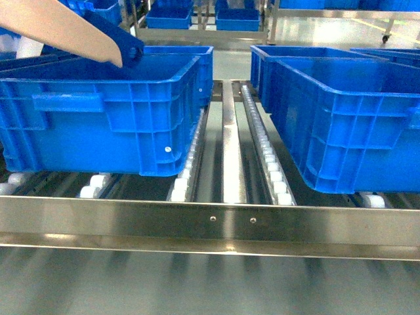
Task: Place part in tray to right shelf
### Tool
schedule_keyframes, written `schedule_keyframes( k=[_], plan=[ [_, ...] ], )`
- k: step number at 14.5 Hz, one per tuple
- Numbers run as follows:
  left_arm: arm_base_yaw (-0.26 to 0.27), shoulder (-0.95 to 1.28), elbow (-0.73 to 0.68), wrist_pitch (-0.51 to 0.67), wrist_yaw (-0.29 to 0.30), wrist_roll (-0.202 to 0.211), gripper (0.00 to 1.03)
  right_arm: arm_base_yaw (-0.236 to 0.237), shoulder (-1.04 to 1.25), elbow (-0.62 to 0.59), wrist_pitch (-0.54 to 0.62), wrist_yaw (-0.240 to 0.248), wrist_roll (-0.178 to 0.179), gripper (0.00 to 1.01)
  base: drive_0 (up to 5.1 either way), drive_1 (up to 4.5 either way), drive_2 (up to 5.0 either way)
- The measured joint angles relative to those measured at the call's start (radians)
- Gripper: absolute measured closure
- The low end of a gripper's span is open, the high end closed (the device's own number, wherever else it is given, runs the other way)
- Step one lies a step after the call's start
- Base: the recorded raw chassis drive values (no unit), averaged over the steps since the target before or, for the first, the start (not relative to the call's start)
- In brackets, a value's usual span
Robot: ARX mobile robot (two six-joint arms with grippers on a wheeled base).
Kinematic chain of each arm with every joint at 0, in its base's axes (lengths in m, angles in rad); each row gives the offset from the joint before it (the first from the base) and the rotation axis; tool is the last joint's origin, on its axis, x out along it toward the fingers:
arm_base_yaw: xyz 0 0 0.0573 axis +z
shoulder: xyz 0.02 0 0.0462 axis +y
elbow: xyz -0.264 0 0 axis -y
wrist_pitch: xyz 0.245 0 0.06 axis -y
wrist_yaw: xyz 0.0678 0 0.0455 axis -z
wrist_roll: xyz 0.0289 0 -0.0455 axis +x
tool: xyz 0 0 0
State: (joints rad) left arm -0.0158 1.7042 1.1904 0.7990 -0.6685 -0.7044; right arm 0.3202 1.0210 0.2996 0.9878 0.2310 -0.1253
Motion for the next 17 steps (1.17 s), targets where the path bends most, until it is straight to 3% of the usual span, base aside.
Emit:
schedule_keyframes(
  k=[2, 4, 6, 7, 8, 9, 10, 11, 12, 13, 15, 17],
  plan=[
    [0.005, -0.126, -0.114, 0.01, 0.048, -0.029, 0.91, 0.0, 0.0, 0.0, 0.0, 0.0, 0.0, 0.03, 0.0, 0.0, 0.0],
    [0.019, -0.332, -0.271, -0.005, 0.07, -0.024, 0.91, 0.0, 0.0, 0.0, 0.0, 0.0, 0.0, 0.03, 0.0, 0.0, 0.0],
    [0.067, -0.547, -0.46, -0.002, 0.082, 0.03, 0.91, 0.0, 0.0, 0.0, 0.0, 0.0, 0.0, 0.03, 0.0, 0.0, 0.0],
    [0.098, -0.615, -0.527, -0.008, 0.032, 0.079, 0.91, 0.001, -0.012, 0.009, -0.064, 0.014, 0.011, 0.05, 0.0, 0.0, 0.0],
    [0.172, -0.679, -0.535, -0.189, 0.131, 0.196, 0.91, -0.011, -0.087, 0.031, -0.289, 0.05, 0.051, 0.17, 0.0, 0.0, 0.0],
    [0.222, -0.729, -0.562, -0.369, 0.434, 0.401, 0.91, -0.05, -0.175, 0.004, -0.405, 0.04, 0.084, 0.32, 0.0, 0.0, 0.0],
    [0.175, -0.799, -0.682, -0.417, 0.711, 0.562, 0.91, -0.09, -0.221, -0.051, -0.433, 0.005, 0.101, 0.49, 0.0, 0.0, 0.0],
    [0.138, -0.819, -0.738, -0.401, 0.815, 0.606, 0.91, -0.114, -0.246, -0.091, -0.443, -0.021, 0.107, 0.6, 0.0, 0.0, 0.0],
    [0.131, -0.844, -0.78, -0.378, 0.819, 0.638, 0.91, -0.13, -0.273, -0.113, -0.447, -0.038, 0.108, 0.68, 0.0, 0.0, 0.0],
    [0.132, -0.884, -0.823, -0.356, 0.785, 0.662, 0.91, -0.15, -0.307, -0.13, -0.45, -0.053, 0.109, 0.79, 0.0, 0.0, 0.0],
    [0.116, -0.946, -0.892, -0.336, 0.758, 0.684, 0.91, -0.18, -0.368, -0.161, -0.471, -0.091, 0.11, 1.0, 0.0, 0.0, 0.0],
    [0.087, -0.988, -0.959, -0.337, 0.749, 0.686, 0.91, -0.211, -0.424, -0.2, -0.503, -0.114, 0.112, 0.99, 0.0, 0.0, 0.0]
  ],
)
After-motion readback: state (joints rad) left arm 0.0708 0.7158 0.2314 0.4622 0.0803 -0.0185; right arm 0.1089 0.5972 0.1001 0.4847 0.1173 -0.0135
